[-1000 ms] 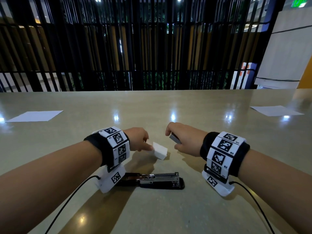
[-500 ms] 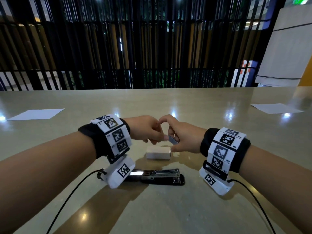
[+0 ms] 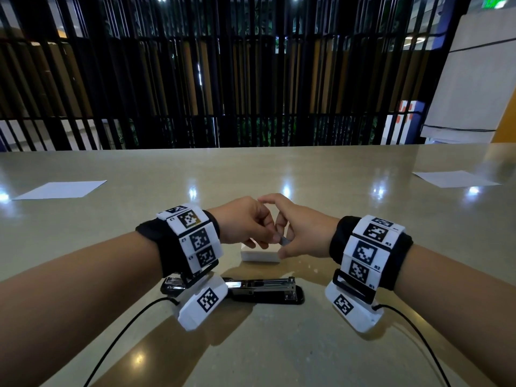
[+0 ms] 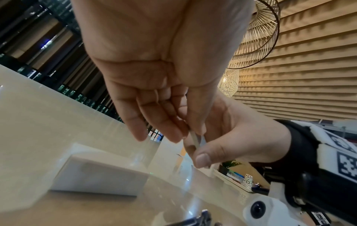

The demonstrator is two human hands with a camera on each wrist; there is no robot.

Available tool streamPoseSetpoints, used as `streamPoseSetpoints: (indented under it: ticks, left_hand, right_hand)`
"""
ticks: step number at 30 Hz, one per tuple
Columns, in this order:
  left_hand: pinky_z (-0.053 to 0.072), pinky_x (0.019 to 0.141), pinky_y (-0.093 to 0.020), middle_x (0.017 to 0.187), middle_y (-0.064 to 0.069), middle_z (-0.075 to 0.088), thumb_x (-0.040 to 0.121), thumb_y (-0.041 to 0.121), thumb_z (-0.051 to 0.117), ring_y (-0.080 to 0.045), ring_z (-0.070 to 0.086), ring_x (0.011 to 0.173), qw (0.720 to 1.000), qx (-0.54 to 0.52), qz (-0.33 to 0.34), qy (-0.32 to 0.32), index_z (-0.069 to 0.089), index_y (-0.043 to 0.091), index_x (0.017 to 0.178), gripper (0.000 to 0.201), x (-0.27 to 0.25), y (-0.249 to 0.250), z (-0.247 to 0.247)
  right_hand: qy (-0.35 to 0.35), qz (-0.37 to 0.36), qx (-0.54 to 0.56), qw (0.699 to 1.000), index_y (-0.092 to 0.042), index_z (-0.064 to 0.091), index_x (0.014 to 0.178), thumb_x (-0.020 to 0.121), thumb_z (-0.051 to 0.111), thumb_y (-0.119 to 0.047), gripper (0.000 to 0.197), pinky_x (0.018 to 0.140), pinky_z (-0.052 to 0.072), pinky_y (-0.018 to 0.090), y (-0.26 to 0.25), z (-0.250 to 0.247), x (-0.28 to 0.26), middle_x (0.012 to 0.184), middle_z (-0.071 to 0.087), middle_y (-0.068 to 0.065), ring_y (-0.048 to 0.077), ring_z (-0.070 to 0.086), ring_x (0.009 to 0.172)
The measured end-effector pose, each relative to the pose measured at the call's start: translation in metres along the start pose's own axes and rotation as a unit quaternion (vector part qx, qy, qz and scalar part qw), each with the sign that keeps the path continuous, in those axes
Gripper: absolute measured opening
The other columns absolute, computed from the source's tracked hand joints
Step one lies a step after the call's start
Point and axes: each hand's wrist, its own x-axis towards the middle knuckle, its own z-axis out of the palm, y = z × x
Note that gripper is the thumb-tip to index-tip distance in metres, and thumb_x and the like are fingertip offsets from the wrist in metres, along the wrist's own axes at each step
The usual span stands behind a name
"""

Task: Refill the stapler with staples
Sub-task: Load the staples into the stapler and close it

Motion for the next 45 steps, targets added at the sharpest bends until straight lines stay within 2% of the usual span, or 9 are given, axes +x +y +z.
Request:
streamPoseSetpoints:
  ticks: [5, 8, 11, 14, 22, 27, 31, 40, 45]
  left_hand:
    - [0.055, 0.072, -0.024, 0.074, 0.003, 0.068, 0.087, 0.021, 0.065, -0.006, 0.066, 0.068, 0.999, -0.005, -0.05, -0.006, 0.062, 0.015, 0.078, 0.011, -0.005, 0.001, -0.002]
    - [0.053, 0.075, -0.024, 0.086, 0.0, 0.069, 0.089, 0.026, 0.062, -0.009, 0.064, 0.077, 0.995, 0.064, -0.072, -0.029, 0.062, 0.015, 0.09, 0.01, -0.013, 0.001, -0.005]
    - [0.048, 0.088, -0.028, 0.104, 0.006, 0.063, 0.083, 0.042, 0.065, -0.011, 0.059, 0.094, 0.961, 0.25, -0.085, -0.078, 0.058, 0.019, 0.114, 0.039, -0.026, -0.007, -0.011]
    - [0.046, 0.101, -0.034, 0.114, 0.013, 0.056, 0.073, 0.051, 0.072, -0.012, 0.056, 0.111, 0.93, 0.324, -0.133, -0.113, 0.051, 0.028, 0.125, 0.061, -0.042, -0.021, -0.016]
    - [0.046, 0.09, -0.029, 0.114, 0.009, 0.058, 0.075, 0.046, 0.071, -0.014, 0.056, 0.104, 0.868, 0.436, -0.191, -0.143, 0.052, 0.03, 0.121, 0.052, -0.074, -0.054, -0.028]
    - [0.039, 0.078, -0.026, 0.113, 0.002, 0.059, 0.08, 0.043, 0.068, -0.014, 0.049, 0.092, 0.85, 0.47, -0.191, -0.139, 0.056, 0.021, 0.117, 0.045, -0.077, -0.058, -0.028]
    - [0.044, 0.08, -0.028, 0.117, -0.002, 0.063, 0.082, 0.041, 0.066, -0.016, 0.052, 0.09, 0.843, 0.487, -0.184, -0.135, 0.058, 0.02, 0.115, 0.04, -0.077, -0.055, -0.03]
    - [0.044, 0.076, -0.026, 0.112, -0.001, 0.069, 0.08, 0.041, 0.068, -0.019, 0.063, 0.103, 0.843, 0.495, -0.172, -0.117, 0.064, 0.021, 0.11, 0.036, -0.076, -0.042, -0.036]
    - [0.043, 0.068, -0.024, 0.107, 0.001, 0.07, 0.076, 0.043, 0.07, -0.018, 0.065, 0.098, 0.844, 0.502, -0.17, -0.087, 0.068, 0.023, 0.106, 0.036, -0.075, -0.03, -0.041]
  right_hand:
    - [0.056, 0.017, -0.027, 0.998, -0.019, 0.054, 0.097, 0.072, 0.081, -0.023, 0.037, 0.071, 0.052, 0.032, -0.002, 0.0, -0.005, 0.075, 0.056, -0.008, 0.013, 0.056, 0.071]
    - [0.055, -0.006, -0.071, 0.996, -0.016, 0.065, 0.09, 0.077, 0.077, -0.023, 0.019, 0.073, 0.051, 0.027, -0.008, 0.0, -0.008, 0.079, 0.06, -0.006, 0.012, 0.058, 0.076]
    - [0.005, -0.005, -0.086, 0.996, -0.015, 0.07, 0.097, 0.081, 0.074, -0.024, 0.018, 0.075, 0.052, 0.024, -0.013, 0.004, -0.012, 0.087, 0.066, -0.004, 0.011, 0.061, 0.081]
    - [-0.049, 0.002, -0.112, 0.992, -0.017, 0.071, 0.101, 0.084, 0.07, -0.029, 0.02, 0.074, 0.047, 0.019, -0.02, 0.012, -0.016, 0.088, 0.065, -0.007, 0.006, 0.056, 0.074]
    - [-0.095, 0.004, -0.18, 0.979, -0.014, 0.072, 0.102, 0.086, 0.067, -0.032, 0.024, 0.081, 0.049, 0.029, -0.027, 0.028, -0.023, 0.105, 0.069, 0.001, 0.016, 0.059, 0.088]
    - [-0.088, 0.003, -0.186, 0.979, -0.015, 0.072, 0.099, 0.087, 0.066, -0.031, 0.021, 0.08, 0.046, 0.028, -0.027, 0.031, -0.023, 0.105, 0.068, 0.002, 0.013, 0.052, 0.084]
    - [-0.084, 0.013, -0.172, 0.981, -0.015, 0.072, 0.099, 0.087, 0.065, -0.031, 0.021, 0.076, 0.042, 0.026, -0.025, 0.032, -0.022, 0.106, 0.068, 0.002, 0.014, 0.051, 0.085]
    - [-0.096, 0.023, -0.179, 0.979, -0.013, 0.073, 0.102, 0.082, 0.072, -0.032, 0.027, 0.076, 0.048, 0.027, -0.027, 0.031, -0.023, 0.103, 0.072, 0.001, 0.018, 0.062, 0.091]
    - [-0.108, 0.03, -0.211, 0.971, -0.019, 0.069, 0.11, 0.082, 0.07, -0.037, 0.033, 0.073, 0.041, 0.026, -0.03, 0.03, -0.024, 0.09, 0.058, -0.005, 0.014, 0.051, 0.083]
